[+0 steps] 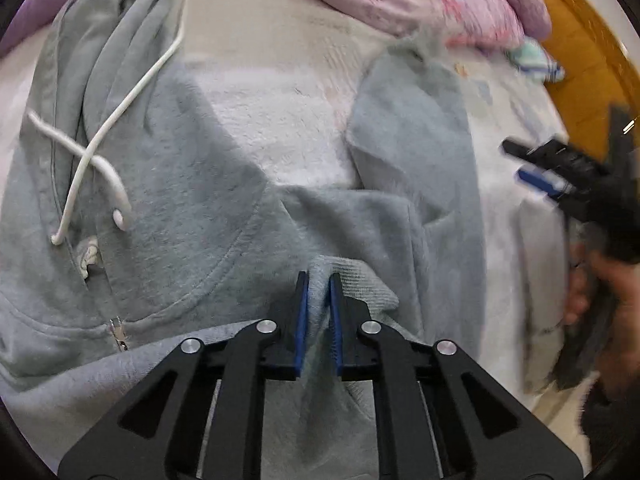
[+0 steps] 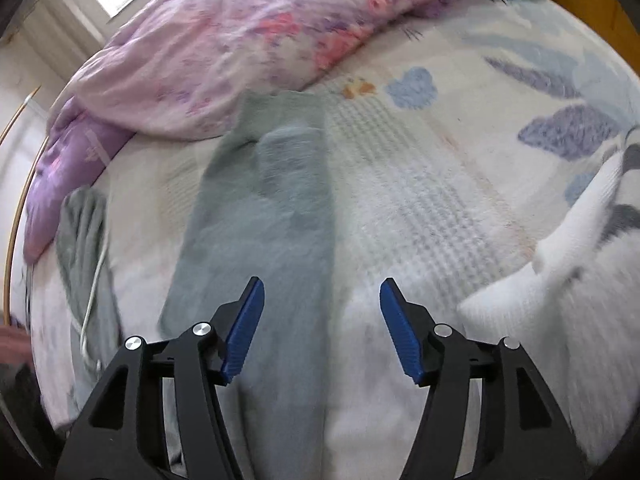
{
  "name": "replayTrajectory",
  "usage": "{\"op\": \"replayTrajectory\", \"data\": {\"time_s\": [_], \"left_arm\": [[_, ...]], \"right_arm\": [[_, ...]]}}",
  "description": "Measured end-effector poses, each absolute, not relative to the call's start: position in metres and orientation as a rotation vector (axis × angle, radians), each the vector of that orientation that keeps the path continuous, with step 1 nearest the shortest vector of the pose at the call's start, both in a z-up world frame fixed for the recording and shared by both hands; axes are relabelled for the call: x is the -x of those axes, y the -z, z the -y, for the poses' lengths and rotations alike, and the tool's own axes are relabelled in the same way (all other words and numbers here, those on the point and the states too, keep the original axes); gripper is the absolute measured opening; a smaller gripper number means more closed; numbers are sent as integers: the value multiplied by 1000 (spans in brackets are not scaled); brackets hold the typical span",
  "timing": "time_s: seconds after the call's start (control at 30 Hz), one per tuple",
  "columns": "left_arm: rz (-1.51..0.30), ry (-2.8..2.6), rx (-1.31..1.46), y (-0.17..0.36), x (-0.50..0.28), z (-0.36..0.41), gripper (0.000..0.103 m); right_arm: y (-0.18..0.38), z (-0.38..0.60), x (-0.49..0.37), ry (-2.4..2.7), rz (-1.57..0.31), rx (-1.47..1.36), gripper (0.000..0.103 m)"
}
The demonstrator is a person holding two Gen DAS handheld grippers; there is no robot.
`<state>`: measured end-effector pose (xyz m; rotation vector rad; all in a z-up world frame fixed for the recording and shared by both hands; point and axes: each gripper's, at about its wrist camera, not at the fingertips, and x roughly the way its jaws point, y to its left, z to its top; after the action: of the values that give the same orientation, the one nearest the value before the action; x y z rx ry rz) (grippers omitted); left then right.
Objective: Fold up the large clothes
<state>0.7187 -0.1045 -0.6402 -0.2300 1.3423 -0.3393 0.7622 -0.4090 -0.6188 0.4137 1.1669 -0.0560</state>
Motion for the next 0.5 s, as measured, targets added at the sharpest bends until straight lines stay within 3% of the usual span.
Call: {"op": "replayTrajectory", "data": {"time_s": [0.03,0.07,0.1,0.37,0.4,0.47,0.5], "left_arm": [[-1332,343,277,638,-717,99,30],[-1313,335,340,633,-716,90,51],[-1299,326,373,630,-712,85,54],[-1303,216,438,624,-683,47,54],[-1305,195,441,627,-684,44,54],[-1320,150,447,631,-680,32,54],[-1319,129,453,633,-679,25,54]], "right_arm": [[624,412,-768,61,-1172,-435,58],[630,416,-774,62,-1179,-463,58],[637,419,-782,64,-1188,-487,58],[671,419,-816,0,-1188,-554,58],[671,418,-818,-16,-1177,-547,54],[672,417,-820,-75,-1169,-565,14],[674,416,-820,-96,-1177,-573,9]]}}
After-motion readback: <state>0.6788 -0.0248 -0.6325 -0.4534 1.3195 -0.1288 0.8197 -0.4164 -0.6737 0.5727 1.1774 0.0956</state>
